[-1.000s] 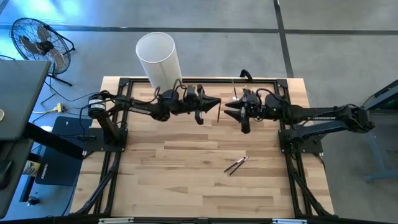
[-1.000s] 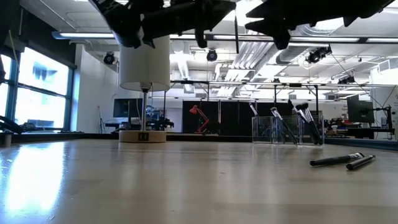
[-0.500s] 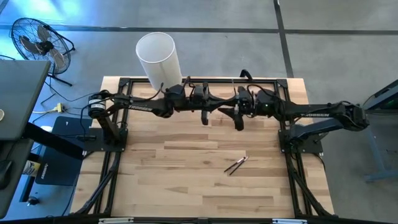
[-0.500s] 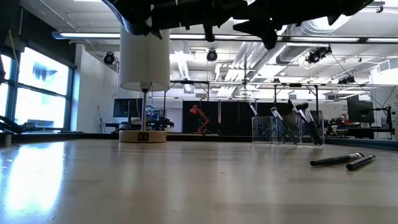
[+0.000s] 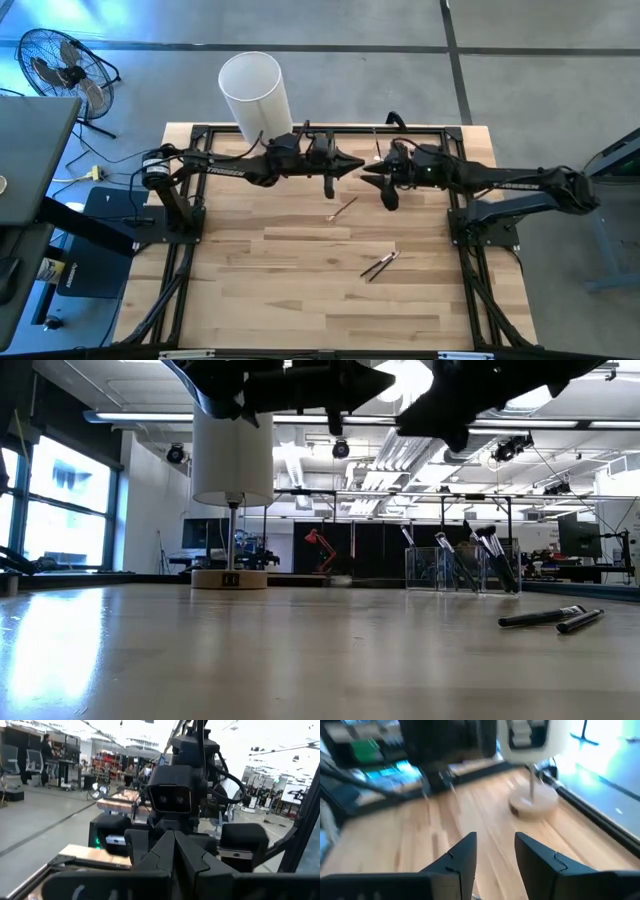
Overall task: Put items in baskets/containers
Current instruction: Put the eyeshadow brush into the transparent organizer
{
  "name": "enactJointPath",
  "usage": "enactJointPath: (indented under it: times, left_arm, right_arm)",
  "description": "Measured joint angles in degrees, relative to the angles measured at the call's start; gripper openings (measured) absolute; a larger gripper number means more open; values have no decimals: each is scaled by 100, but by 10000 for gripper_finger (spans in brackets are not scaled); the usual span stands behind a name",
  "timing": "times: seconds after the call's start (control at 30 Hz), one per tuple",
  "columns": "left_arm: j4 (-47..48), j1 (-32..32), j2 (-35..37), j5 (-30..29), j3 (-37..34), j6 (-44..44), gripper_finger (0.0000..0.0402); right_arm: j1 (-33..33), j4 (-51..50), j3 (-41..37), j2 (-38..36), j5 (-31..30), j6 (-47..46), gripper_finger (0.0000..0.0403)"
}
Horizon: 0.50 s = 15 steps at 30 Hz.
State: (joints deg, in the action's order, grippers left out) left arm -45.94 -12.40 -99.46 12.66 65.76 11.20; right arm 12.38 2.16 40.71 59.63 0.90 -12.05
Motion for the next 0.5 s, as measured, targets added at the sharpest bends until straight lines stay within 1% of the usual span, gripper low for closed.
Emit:
enactJointPath:
  times: [0.13,0.23,0.3,0.5]
  left_arm:
    - [311,2,0,3,0,104,0]
    - [826,3,-1,-33,0,241,0]
    - [1195,4,-2,-139,0,388,0]
    - [2344,109,-2,-716,59,1096,0]
  right_arm:
    - [2,-950,0,-223,-236,44,119]
    - [2,-1563,-2,-281,-380,38,108]
    - [0,-1855,-2,-281,-410,36,98]
    - [-2,-2416,-2,-266,-375,-63,67]
